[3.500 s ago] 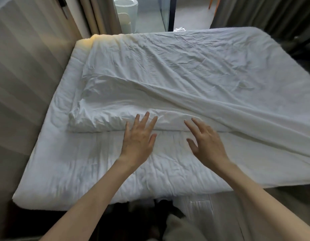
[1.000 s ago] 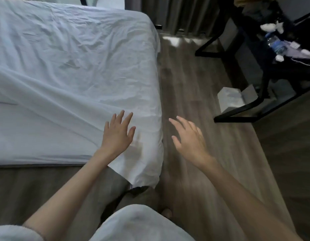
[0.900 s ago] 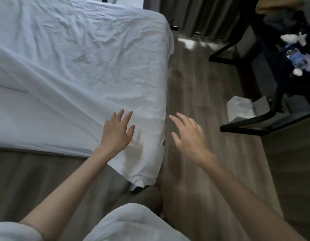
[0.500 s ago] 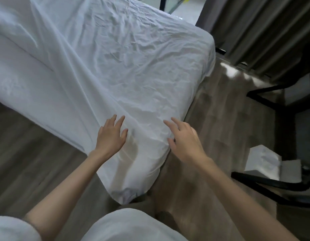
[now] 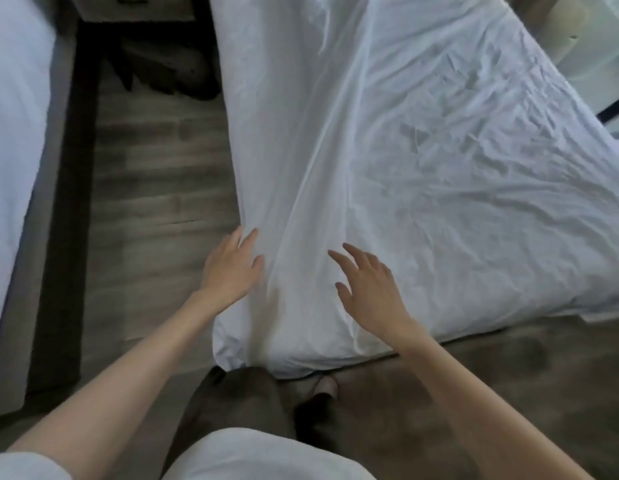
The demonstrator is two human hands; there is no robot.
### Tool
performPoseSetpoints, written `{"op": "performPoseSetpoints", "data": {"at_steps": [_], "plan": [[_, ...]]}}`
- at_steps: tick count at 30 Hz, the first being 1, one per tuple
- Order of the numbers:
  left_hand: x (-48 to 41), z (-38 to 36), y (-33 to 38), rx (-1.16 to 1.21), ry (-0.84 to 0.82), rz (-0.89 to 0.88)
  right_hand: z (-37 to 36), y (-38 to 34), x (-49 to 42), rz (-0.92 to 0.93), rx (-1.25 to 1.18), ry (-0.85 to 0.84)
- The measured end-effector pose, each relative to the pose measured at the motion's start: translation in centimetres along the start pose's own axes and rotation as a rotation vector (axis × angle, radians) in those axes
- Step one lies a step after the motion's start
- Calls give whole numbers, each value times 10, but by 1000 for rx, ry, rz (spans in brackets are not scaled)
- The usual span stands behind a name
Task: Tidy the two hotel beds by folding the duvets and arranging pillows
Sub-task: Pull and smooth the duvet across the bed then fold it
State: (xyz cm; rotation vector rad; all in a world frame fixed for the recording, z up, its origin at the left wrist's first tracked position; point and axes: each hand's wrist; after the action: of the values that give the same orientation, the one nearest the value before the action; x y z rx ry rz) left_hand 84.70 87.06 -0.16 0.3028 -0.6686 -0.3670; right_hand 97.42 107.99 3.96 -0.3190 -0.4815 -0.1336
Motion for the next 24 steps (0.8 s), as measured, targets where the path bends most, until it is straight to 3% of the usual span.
{"op": "performPoseSetpoints", "data": {"at_steps": [5, 12, 17, 24], "plan": [[30, -38, -31, 244, 25, 222, 6, -2, -44, 204, 198, -155], [14, -96, -73, 473, -59, 370, -21, -32, -132, 381, 383, -288], [-40, -126, -112, 554, -117, 383, -60, -52, -206, 422, 537, -365], [-117, -165, -150, 603, -280, 271, -114, -54, -289, 398, 964, -494]]}}
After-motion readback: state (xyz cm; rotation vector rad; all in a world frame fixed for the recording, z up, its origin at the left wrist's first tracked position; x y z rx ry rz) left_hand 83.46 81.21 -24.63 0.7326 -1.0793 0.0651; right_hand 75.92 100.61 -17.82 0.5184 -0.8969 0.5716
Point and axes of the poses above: each hand's wrist, its own x-axis away from the middle knuckle, its own z-axis out of the back of the hand, y = z × x, and after that the axes turned 14 degrees about -y, right-handed
